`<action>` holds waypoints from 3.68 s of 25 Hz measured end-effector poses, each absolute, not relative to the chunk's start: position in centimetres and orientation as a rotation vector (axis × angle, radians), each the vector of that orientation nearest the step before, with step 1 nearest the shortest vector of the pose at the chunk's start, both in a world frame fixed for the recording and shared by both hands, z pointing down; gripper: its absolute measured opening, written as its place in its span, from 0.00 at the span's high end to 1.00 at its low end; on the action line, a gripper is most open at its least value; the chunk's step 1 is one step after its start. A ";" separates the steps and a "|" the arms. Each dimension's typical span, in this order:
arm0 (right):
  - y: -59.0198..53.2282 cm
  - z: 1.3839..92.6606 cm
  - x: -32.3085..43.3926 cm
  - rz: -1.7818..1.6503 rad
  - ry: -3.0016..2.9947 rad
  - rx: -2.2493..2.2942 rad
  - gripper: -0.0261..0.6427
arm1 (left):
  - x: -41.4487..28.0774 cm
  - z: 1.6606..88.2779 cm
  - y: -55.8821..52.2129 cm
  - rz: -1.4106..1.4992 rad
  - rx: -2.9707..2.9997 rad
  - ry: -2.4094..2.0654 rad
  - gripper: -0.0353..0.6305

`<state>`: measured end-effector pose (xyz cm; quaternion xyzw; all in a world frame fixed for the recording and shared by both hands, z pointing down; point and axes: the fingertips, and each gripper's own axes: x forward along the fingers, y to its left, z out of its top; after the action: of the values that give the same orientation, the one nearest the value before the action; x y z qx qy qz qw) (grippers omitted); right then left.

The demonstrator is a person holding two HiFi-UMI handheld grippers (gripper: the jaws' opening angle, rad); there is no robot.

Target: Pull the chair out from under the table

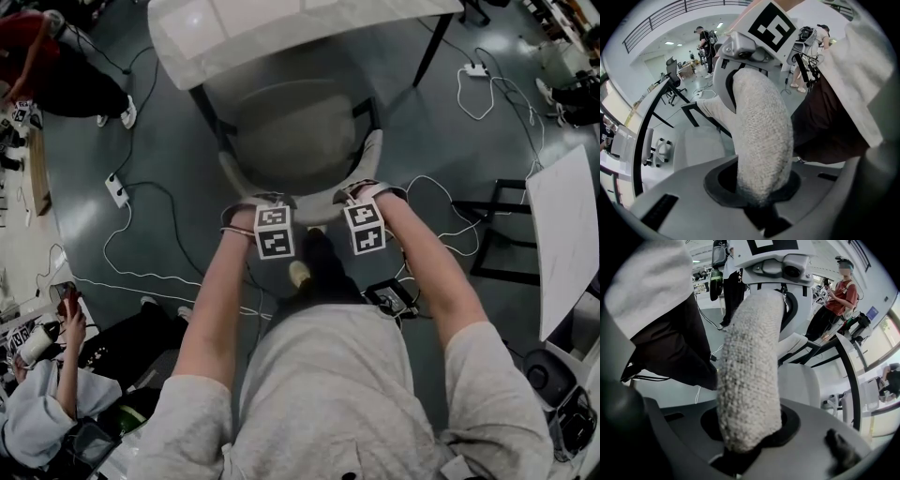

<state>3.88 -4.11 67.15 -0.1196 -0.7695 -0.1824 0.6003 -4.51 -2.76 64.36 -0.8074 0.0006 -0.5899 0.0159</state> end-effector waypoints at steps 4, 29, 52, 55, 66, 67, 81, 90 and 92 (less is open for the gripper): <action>-3.3 67.1 3.8 -0.414 -1.787 -0.270 0.80 | -4.6 64.4 -2.1 -1.836 -2.506 -0.009 0.82; 3.2 67.2 4.8 -0.386 -1.786 -0.236 0.80 | -3.7 64.4 4.1 -1.826 -2.487 -0.058 0.82; 10.2 67.1 6.8 -0.379 -1.787 -0.237 0.80 | -1.6 64.4 11.2 -1.848 -2.499 -0.086 0.81; 10.6 67.1 7.3 -0.381 -1.784 -0.241 0.80 | -1.2 64.4 11.7 -1.848 -2.504 -0.082 0.81; 14.0 67.4 8.8 -0.382 -1.781 -0.267 0.78 | 0.3 64.7 15.0 -1.857 -2.509 -0.048 0.81; 14.5 67.5 9.0 -0.384 -1.783 -0.266 0.78 | 0.5 64.8 15.5 -1.857 -2.507 -0.039 0.81; 19.1 67.3 10.8 -0.407 -1.771 -0.260 0.78 | 2.2 64.7 20.3 -1.893 -2.497 -0.006 0.80; 20.1 67.2 11.1 -0.429 -1.785 -0.224 0.78 | 2.5 64.9 21.6 -1.851 -2.494 0.077 0.78; 19.9 66.8 11.1 -0.430 -1.805 -0.200 0.78 | 2.6 64.8 21.4 -1.822 -2.505 0.121 0.75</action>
<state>11.14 19.92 66.83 -0.0860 -0.7771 -0.1851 0.5953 2.65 21.39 64.78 -0.8079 0.0391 -0.5876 0.0206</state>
